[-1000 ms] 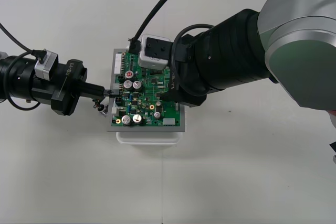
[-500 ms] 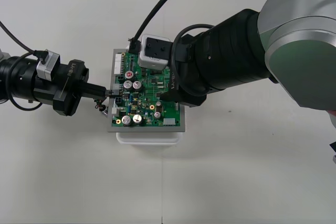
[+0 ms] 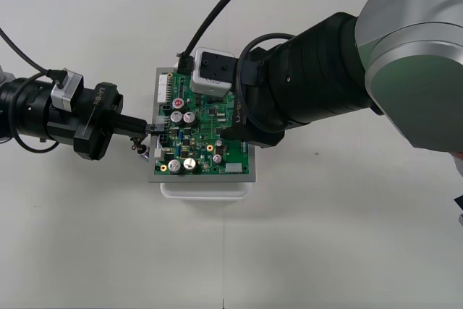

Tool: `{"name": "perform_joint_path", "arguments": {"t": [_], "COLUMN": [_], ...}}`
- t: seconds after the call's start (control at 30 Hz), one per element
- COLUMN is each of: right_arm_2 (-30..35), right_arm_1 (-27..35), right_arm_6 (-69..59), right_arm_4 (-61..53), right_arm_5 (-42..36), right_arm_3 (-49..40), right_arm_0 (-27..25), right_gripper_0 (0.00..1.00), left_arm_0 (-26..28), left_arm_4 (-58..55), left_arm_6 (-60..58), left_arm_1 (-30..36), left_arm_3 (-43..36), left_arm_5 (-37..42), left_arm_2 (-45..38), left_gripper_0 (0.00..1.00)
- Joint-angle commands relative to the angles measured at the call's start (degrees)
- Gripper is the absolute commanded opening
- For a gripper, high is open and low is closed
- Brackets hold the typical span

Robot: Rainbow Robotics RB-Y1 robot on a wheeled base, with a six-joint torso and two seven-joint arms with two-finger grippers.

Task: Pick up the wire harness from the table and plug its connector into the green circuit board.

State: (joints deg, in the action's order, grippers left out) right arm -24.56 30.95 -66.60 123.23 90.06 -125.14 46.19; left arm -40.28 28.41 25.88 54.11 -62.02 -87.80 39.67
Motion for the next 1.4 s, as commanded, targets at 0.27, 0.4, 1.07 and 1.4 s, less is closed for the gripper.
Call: {"name": "perform_joint_path", "arguments": {"t": [0.27, 0.4, 1.07, 1.4], "right_arm_2": [0.9, 0.9, 0.9, 0.9], "right_arm_1": [-1.1, -1.1, -1.1, -0.9], "right_arm_6": [1.8, 1.8, 1.8, 1.8], "right_arm_4": [-0.5, -0.5, -0.7, -0.5], "right_arm_5": [-0.1, -0.1, -0.1, -0.1], "right_arm_3": [-1.7, -1.7, -1.7, -1.7], "right_arm_0": [-0.1, -0.1, -0.1, -0.1], "right_gripper_0": [0.69, 0.69, 0.69, 0.69], "left_arm_0": [-1.9, -2.0, -1.9, -1.9], "left_arm_4": [0.3, 0.1, -0.5, -0.3], "left_arm_6": [-0.1, 0.0, -0.7, -0.7], "left_arm_1": [-0.7, -0.7, 2.5, 2.8], "left_arm_3": [-0.5, 0.6, 2.4, 3.0], "left_arm_5": [-2.2, -2.2, -2.2, -2.2], "left_arm_2": [0.3, 0.1, 0.1, 0.1], "left_gripper_0": [0.00, 0.01, 0.90, 0.84]}}
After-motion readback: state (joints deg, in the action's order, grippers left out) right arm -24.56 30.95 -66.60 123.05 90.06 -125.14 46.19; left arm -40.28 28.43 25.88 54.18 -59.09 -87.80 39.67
